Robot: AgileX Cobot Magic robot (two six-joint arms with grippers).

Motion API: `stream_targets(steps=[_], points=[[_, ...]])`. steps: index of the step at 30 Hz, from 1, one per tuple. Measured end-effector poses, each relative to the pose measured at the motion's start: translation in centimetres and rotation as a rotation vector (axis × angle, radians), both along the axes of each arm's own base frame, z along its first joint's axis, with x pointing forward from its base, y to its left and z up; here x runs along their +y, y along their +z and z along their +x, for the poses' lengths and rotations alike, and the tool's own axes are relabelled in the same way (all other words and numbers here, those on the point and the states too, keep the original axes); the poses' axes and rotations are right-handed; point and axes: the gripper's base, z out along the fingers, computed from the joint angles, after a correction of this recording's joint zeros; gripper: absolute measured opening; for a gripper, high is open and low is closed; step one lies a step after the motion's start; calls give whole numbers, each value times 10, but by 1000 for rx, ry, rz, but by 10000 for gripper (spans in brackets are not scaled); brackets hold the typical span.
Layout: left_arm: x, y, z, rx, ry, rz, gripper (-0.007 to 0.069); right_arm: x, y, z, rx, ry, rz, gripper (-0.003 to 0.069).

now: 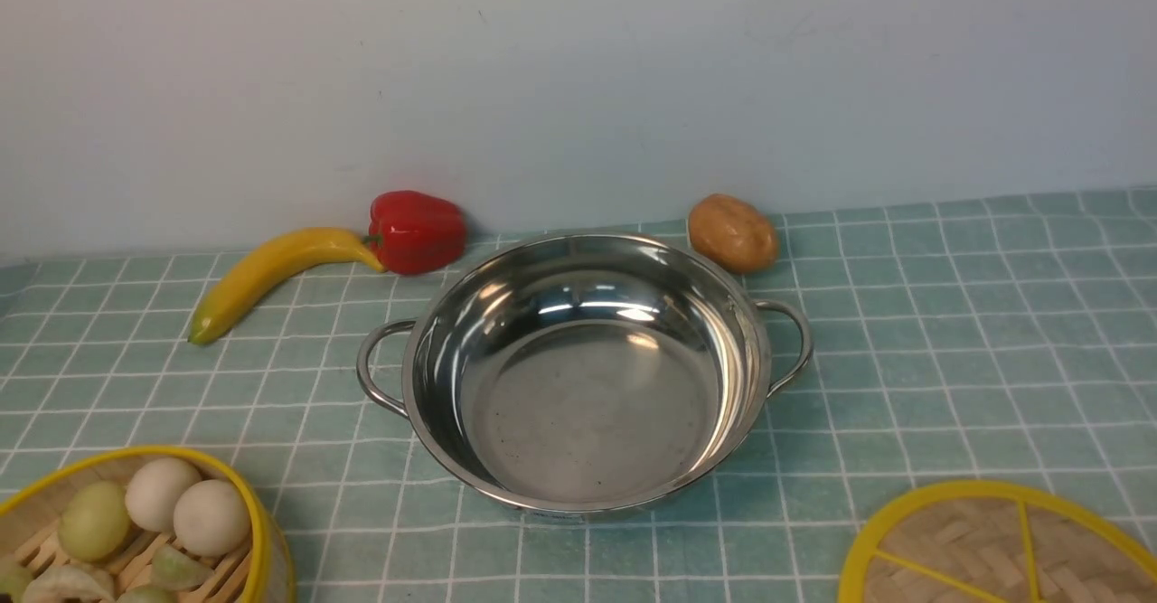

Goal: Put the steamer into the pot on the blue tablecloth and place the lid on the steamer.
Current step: 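Grasp the rim of the steamer basket holding the buns with the left gripper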

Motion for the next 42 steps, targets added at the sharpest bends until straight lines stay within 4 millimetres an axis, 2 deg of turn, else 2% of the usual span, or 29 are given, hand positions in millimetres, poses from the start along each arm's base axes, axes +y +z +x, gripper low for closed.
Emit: stream_targets(steps=[4, 7, 15, 17, 19, 20, 21, 23, 24, 26, 27, 29, 31, 35, 42], points=[[-4, 7, 1, -84, 8, -293, 243, 0, 0, 0, 0, 0, 0, 240], [-4, 13, 2, -157, 22, -446, 243, 0, 0, 0, 0, 0, 0, 240], [-1, 23, 2, -256, 47, -657, 243, 0, 0, 0, 0, 0, 0, 240], [-5, 35, 0, -255, 12, -669, 243, 0, 0, 0, 0, 0, 0, 240], [-13, 60, -5, -213, -69, -633, 243, 0, 0, 0, 0, 0, 0, 240], [-14, 62, -5, -205, -75, -630, 243, 0, 0, 0, 0, 0, 0, 240], [-19, 77, -6, -136, -124, -584, 243, 0, 0, 0, 0, 0, 0, 240], [-26, 93, -4, 24, -190, -503, 243, 0, 0, 0, 0, 0, 0, 240], [-29, 98, -1, 126, -218, -459, 243, 0, 0, 0, 0, 0, 0, 240], [-31, 101, 1, 217, -236, -422, 243, 0, 0, 0, 0, 0, 0, 240], [-32, 106, 4, 362, -264, -367, 243, 0, 0, 0, 0, 0, 0, 240], [-28, 104, 19, 620, -275, -267, 243, 0, 0, 0, 0, 0, 0, 240], [-23, 102, 31, 751, -268, -223, 243, 0, 0, 0, 0, 0, 0, 240], [-17, 90, 60, 929, -244, -221, 243, 0, 0, 0, 0, 0, 0, 240], [-11, 54, 104, 1159, -211, -273, 243, 0, 0, 0, 0, 0, 0, 240]])
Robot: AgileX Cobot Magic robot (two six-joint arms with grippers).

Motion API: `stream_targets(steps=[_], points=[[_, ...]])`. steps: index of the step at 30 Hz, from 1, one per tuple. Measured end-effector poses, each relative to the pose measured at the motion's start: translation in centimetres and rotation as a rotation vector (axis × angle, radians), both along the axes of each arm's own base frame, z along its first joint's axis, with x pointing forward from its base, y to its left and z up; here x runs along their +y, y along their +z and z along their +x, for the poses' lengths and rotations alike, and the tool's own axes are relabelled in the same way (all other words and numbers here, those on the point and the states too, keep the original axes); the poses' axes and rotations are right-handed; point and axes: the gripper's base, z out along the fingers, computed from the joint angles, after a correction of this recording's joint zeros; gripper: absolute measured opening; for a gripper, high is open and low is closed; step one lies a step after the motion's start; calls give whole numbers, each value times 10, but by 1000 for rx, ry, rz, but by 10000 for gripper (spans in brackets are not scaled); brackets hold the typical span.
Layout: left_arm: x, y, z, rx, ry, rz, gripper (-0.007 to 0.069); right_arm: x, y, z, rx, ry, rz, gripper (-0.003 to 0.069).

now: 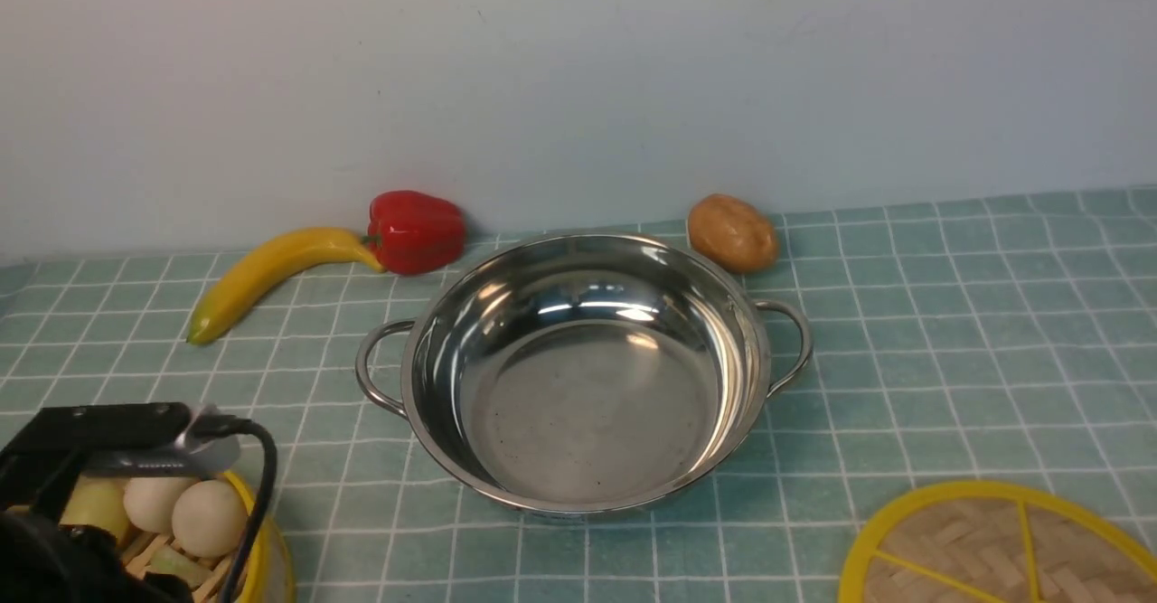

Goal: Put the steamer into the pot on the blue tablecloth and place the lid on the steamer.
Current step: 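Grasp the rim of the steamer basket holding the buns with the left gripper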

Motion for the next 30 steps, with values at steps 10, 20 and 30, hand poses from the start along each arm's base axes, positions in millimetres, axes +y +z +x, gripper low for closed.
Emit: stream_targets(steps=[10, 20, 30], points=[[10, -29, 35, 81, 6, 58, 243, 0, 0, 0, 0, 0, 3, 240], [13, -46, 53, 34, -26, 88, 243, 0, 0, 0, 0, -1, 5, 240], [8, -58, 61, 39, -97, 31, 243, 0, 0, 0, 0, -1, 6, 240]])
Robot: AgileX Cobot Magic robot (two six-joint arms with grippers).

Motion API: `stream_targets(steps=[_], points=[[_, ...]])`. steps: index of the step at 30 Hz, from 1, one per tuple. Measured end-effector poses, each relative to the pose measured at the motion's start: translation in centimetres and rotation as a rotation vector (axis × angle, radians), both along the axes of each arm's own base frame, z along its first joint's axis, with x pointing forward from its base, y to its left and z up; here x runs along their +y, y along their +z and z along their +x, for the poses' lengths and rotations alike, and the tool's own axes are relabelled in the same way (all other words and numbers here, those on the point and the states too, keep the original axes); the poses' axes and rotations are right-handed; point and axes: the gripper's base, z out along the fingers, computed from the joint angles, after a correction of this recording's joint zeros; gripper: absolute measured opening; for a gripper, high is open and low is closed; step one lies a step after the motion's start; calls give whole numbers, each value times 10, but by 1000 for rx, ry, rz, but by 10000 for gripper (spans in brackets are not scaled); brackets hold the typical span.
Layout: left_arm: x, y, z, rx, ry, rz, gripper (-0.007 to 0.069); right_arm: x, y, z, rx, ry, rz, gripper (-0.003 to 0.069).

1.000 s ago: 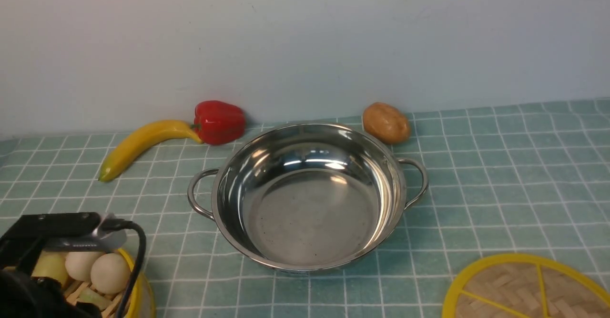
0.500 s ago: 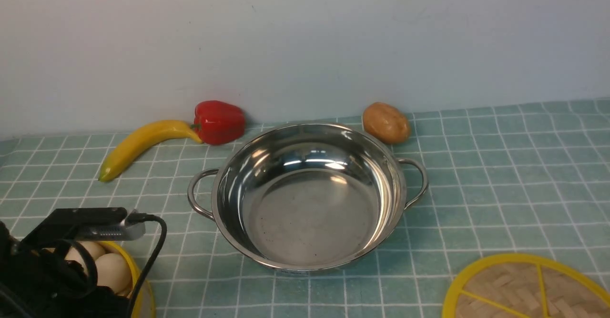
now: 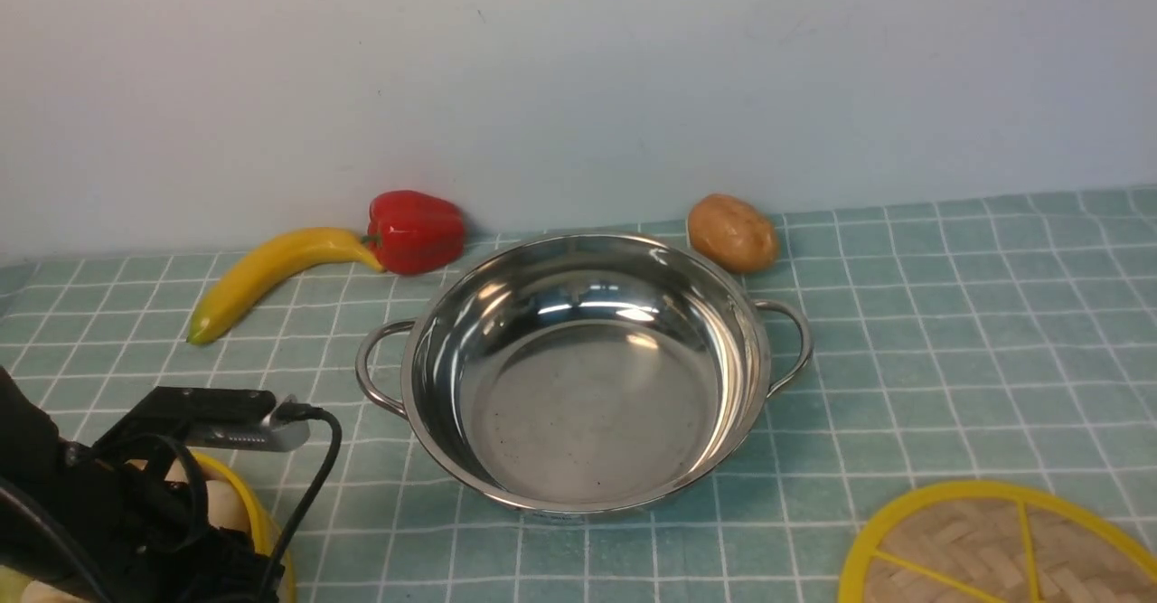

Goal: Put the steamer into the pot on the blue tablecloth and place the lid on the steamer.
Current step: 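Grasp the rim of the steamer basket holding the buns with the left gripper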

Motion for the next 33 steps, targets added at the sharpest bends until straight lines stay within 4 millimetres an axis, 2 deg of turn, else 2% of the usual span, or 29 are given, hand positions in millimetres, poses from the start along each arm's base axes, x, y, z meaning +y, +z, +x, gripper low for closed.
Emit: stream_targets(steps=[12, 15, 17, 18, 19, 23, 28, 31, 33], points=[[2, -27, 10, 81, 1, 4, 231, 0, 0, 0, 0, 0, 1, 240], [2, -27, 10, 89, -1, 1, 196, 0, 0, 0, 0, 0, 1, 240], [1, -28, 9, 108, 0, -12, 106, 0, 0, 0, 0, 0, 1, 240], [1, -28, 9, 110, 1, -14, 96, 0, 0, 0, 0, 0, 1, 240], [0, -27, 8, 123, 13, -20, 55, 0, 0, 0, 0, 0, 1, 240], [0, -27, 8, 132, 5, -18, 57, 0, 0, 0, 0, 0, 1, 240], [3, -14, 12, 168, -41, -3, 49, 0, 0, 0, 0, 0, 1, 240], [6, 10, 19, 148, -56, 27, 29, 0, 0, 0, 0, 0, 1, 240], [6, 20, 21, 133, -61, 36, 29, 0, 0, 0, 0, 0, 1, 240]])
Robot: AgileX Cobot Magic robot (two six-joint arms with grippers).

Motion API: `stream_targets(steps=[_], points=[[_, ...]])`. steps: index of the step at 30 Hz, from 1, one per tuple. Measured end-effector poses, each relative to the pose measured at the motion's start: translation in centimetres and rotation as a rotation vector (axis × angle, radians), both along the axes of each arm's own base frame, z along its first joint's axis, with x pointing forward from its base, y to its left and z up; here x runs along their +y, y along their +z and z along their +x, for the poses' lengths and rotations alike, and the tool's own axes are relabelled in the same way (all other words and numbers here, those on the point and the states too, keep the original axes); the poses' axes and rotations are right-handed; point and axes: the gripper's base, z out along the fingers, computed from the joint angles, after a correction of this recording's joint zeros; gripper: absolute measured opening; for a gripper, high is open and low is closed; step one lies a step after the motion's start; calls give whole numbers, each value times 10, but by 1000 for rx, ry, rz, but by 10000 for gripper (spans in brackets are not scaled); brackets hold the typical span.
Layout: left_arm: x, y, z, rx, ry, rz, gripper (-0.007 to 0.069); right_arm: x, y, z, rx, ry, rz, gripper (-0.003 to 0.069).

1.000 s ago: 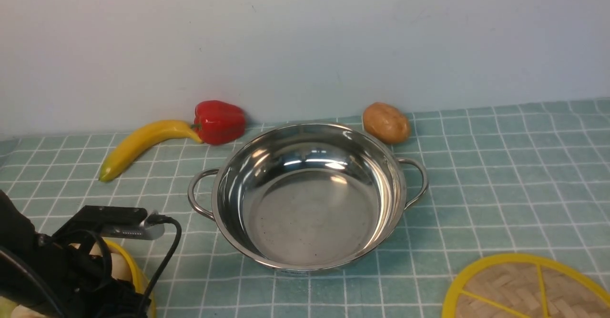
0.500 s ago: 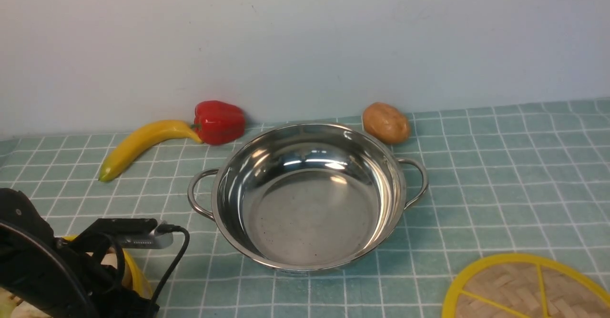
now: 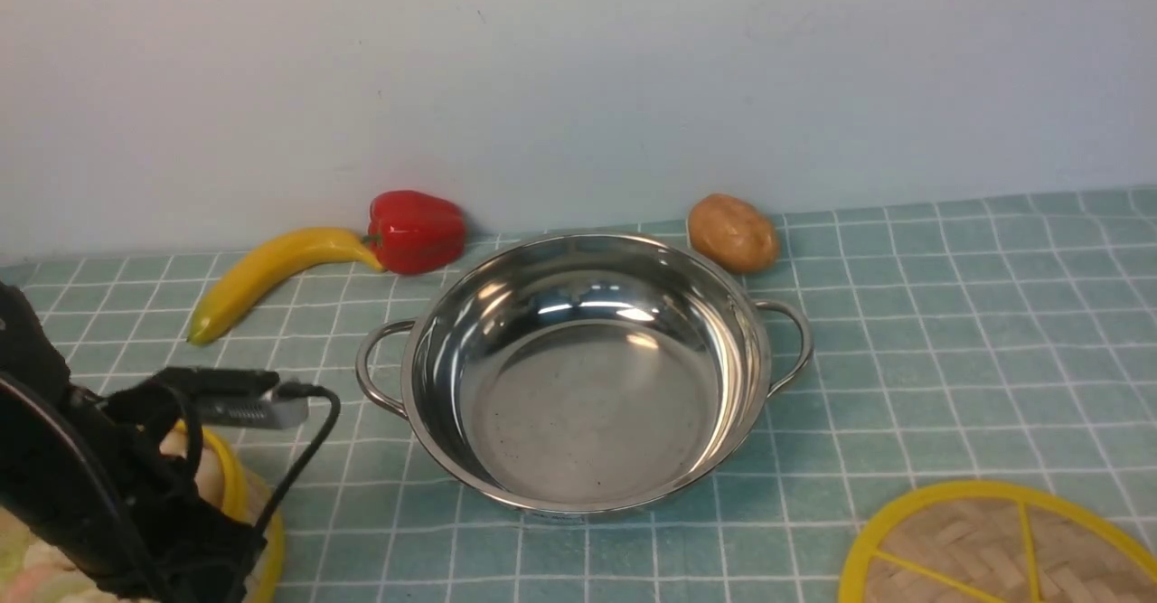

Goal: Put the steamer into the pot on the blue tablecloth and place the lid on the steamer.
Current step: 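Grasp the rim of the steamer basket holding the buns with the left gripper, then place the bamboo steamer basket with dumplings into the steel pot with the left gripper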

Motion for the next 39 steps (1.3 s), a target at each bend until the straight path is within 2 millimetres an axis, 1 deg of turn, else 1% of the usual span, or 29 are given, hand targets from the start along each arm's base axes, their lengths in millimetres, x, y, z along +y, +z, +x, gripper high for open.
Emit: stream_targets(steps=[1, 3, 5, 6, 7, 9, 11, 12, 14, 15, 16, 17, 18, 20, 22, 23, 24, 26, 27, 29, 31, 32, 33, 34, 39], points=[[1, 15, 4, -26, -12, 6, 30, 0, 0, 0, 0, 0, 0, 240], [2, 38, 9, -73, -26, 17, 30, 0, 0, 0, 0, 0, 0, 240], [1, 56, 12, -109, -41, 24, 30, 0, 0, 0, 0, 0, 0, 240], [1, 60, 13, -118, -45, 26, 30, 0, 0, 0, 0, 0, 0, 240], [-2, 73, 17, -144, -65, 34, 30, 0, 0, 0, 0, 0, 0, 240], [-11, 91, 23, -194, -112, 49, 30, 0, 0, 0, 0, 0, 0, 240], [-27, 110, 31, -268, -190, 52, 30, 0, 0, 0, 0, 0, 0, 240], [-38, 117, 33, -295, -238, 49, 30, 0, 0, 0, 0, 0, 0, 240], [-61, 128, 37, -342, -328, 39, 30, 0, 0, 0, 0, 0, 0, 240], [-77, 136, 39, -373, -392, 32, 30, 0, 0, 0, 0, 0, 0, 240], [-89, 139, 40, -386, -437, 28, 30, 0, 0, 0, 0, 0, 0, 240], [-94, 140, 41, -391, -460, 27, 30, 0, 0, 0, 0, 0, 0, 240], [-113, 142, 42, -406, -541, 30, 30, 0, 0, 0, 0, 0, 0, 240], [-142, 138, 46, -412, -671, 46, 30, 0, 0, 0, 0, 0, 0, 240], [-160, 131, 49, -406, -747, 62, 30, 0, 0, 0, 0, 0, 0, 240], [-172, 124, 52, -398, -796, 77, 30, 0, 0, 0, 0, 0, 0, 240], [-176, 122, 52, -397, -808, 78, 30, 0, 0, 0, 0, 0, 0, 240], [-194, 102, 59, -392, -894, 128, 30, 0, 0, 0, 0, 0, 0, 240], [-195, 101, 60, -393, -904, 133, 30, 0, 0, 0, 0, 0, 0, 240], [-210, 83, 67, -405, -986, 176, 30, 0, 0, 0, 0, 0, 0, 240], [-220, 69, 71, -411, -1033, 188, 30, 0, 0, 0, 0, 0, 0, 240], [-226, 61, 73, -409, -1050, 187, 30, 0, 0, 0, 0, 0, 0, 240], [-227, 59, 74, -406, -1054, 186, 30, 0, 0, 0, 0, 0, 0, 240], [-233, 51, 75, -396, -1067, 180, 30, 0, 0, 0, 0, 0, 0, 240], [-239, 28, 80, -352, -1078, 177, 30, 0, 0, 0, 0, 0, 0, 240]])
